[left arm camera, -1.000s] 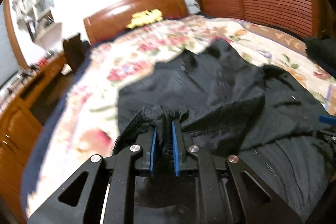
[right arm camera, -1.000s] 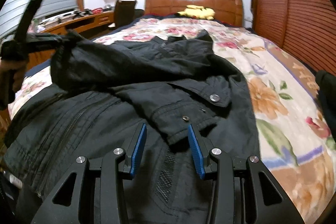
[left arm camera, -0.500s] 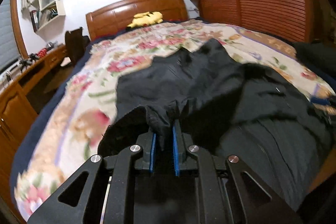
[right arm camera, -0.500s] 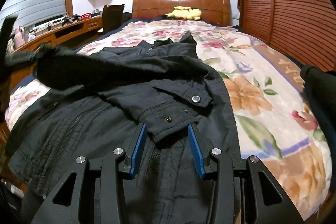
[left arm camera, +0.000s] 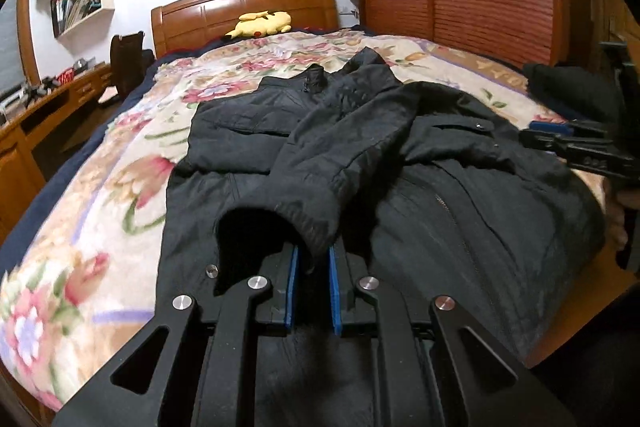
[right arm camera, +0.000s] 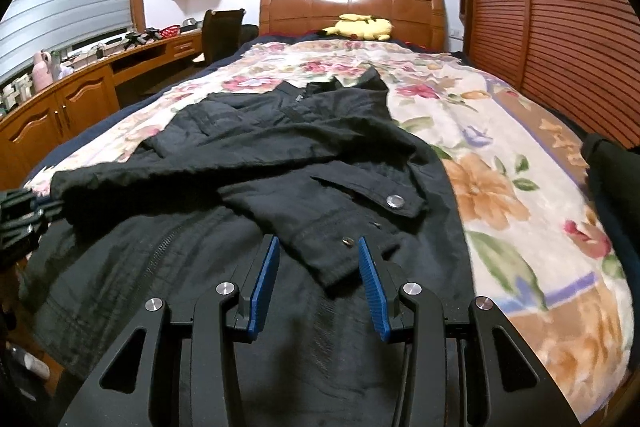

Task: Fold large clothes
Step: 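Open the left tool to release the folded hem onto the jacket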

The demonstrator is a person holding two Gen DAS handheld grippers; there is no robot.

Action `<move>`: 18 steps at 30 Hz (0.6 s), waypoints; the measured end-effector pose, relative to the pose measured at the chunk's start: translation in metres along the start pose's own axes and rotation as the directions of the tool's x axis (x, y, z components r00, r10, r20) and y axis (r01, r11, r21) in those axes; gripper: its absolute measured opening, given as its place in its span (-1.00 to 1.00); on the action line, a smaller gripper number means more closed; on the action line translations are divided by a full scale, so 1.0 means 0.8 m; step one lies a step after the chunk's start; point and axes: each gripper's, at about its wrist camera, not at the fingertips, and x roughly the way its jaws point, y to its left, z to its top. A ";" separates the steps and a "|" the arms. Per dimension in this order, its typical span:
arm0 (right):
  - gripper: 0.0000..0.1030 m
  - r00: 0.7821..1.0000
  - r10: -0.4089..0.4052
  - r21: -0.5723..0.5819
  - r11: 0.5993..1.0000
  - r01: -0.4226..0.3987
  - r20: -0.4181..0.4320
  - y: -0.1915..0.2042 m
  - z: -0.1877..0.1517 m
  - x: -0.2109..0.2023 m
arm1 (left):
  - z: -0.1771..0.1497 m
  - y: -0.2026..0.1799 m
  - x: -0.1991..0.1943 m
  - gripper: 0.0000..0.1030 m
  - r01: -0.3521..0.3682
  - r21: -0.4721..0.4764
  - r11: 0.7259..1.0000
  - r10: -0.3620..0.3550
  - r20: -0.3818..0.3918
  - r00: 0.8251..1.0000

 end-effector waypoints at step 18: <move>-0.18 0.998 0.060 -0.034 0.998 -0.059 0.006 0.043 0.016 0.023 | -0.025 0.051 -0.054 0.53 -0.013 -0.078 0.997 0.018 0.066 0.998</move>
